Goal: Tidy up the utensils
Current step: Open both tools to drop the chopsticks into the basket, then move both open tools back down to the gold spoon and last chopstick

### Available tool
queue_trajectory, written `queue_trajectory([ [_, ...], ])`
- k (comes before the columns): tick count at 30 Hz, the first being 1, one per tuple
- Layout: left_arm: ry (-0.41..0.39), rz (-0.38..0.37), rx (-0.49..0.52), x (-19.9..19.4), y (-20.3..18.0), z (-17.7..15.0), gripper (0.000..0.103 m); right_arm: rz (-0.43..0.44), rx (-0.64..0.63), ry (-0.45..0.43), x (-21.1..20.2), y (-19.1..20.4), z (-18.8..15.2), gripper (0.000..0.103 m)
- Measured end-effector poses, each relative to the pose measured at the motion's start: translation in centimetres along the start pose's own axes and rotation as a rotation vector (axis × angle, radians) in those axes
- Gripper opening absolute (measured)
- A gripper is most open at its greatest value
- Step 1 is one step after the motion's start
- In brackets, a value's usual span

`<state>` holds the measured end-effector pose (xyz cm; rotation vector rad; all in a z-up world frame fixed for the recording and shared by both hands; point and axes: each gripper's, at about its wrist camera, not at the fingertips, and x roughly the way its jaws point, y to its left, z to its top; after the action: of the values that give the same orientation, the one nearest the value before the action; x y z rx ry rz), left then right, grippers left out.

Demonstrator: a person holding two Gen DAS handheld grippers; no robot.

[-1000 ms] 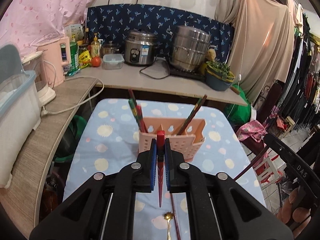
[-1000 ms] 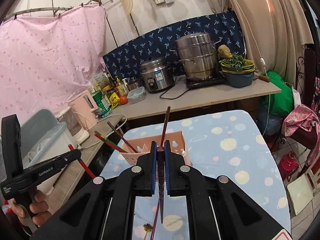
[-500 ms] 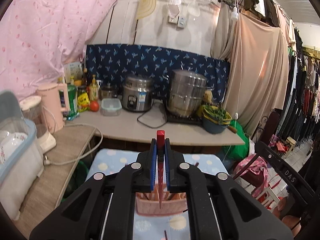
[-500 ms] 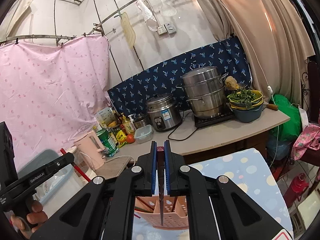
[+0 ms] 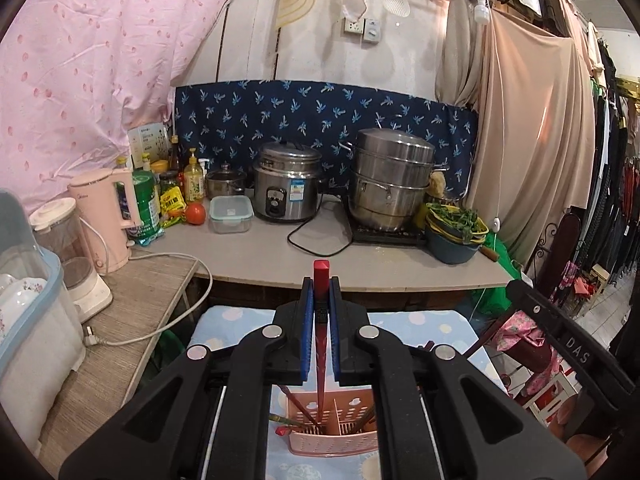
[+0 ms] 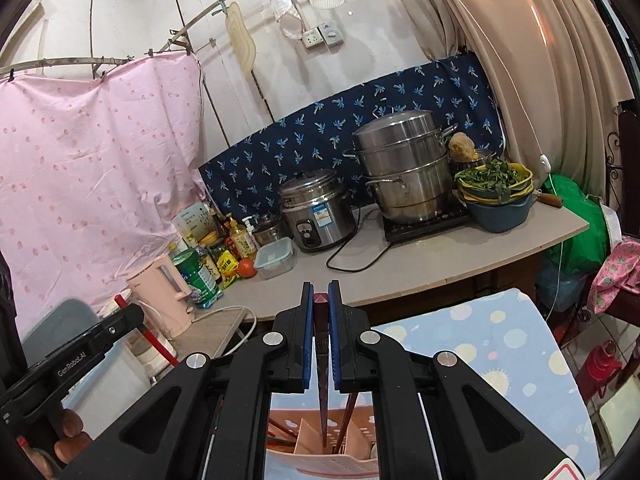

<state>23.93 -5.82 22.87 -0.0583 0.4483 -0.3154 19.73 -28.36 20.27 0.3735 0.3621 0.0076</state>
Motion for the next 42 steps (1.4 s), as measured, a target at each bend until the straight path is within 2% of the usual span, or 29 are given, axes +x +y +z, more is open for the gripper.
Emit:
queue_trajectory([
  [9, 0.065, -0.005, -0.015, 2.7, 0.3, -1.9, 0.007, -0.019, 0.000, 0.086, 2.8, -0.7, -2.6, 0.007],
  [17, 0.087, 0.005, -0.020, 3.4, 0.4, -2.8, 0.007, -0.031, 0.003, 0.093, 2.7, -1.1, -3.3, 0.008],
  [19, 0.089, 0.008, -0.020, 3.4, 0.4, -2.8, 0.008, -0.040, 0.000, 0.086, 2.5, -1.0, -3.3, 0.013],
  [21, 0.095, 0.011, -0.023, 3.4, 0.4, -2.9, 0.012, -0.037, 0.003, 0.085, 2.4, -1.1, -3.2, 0.015],
  [23, 0.095, 0.014, -0.028, 3.3, 0.4, -3.0, 0.025, -0.037, 0.003, 0.083, 2.1, -1.2, -3.2, 0.017],
  [25, 0.088, 0.022, -0.027, 3.0, 0.4, -3.1, 0.029, -0.037, 0.000, 0.082, 1.8, -1.2, -3.3, 0.019],
  [30, 0.084, 0.032, -0.023, 2.4, 0.2, -3.4, 0.035, -0.029, -0.003, 0.087, 1.0, -1.0, -3.7, 0.021],
  [36, 0.091, 0.036, -0.012, 1.3, -0.2, -4.1, 0.037, -0.015, -0.016, 0.105, -0.5, -0.4, -4.9, 0.021],
  [40, 0.095, 0.042, -0.004, 0.5, -0.5, -4.8, 0.045, -0.011, -0.024, 0.127, -1.4, -0.1, -6.2, 0.023],
  [42, 0.099, 0.040, 0.004, 0.1, -0.7, -5.4, 0.045, -0.012, -0.033, 0.139, -1.9, 0.1, -6.9, 0.024],
])
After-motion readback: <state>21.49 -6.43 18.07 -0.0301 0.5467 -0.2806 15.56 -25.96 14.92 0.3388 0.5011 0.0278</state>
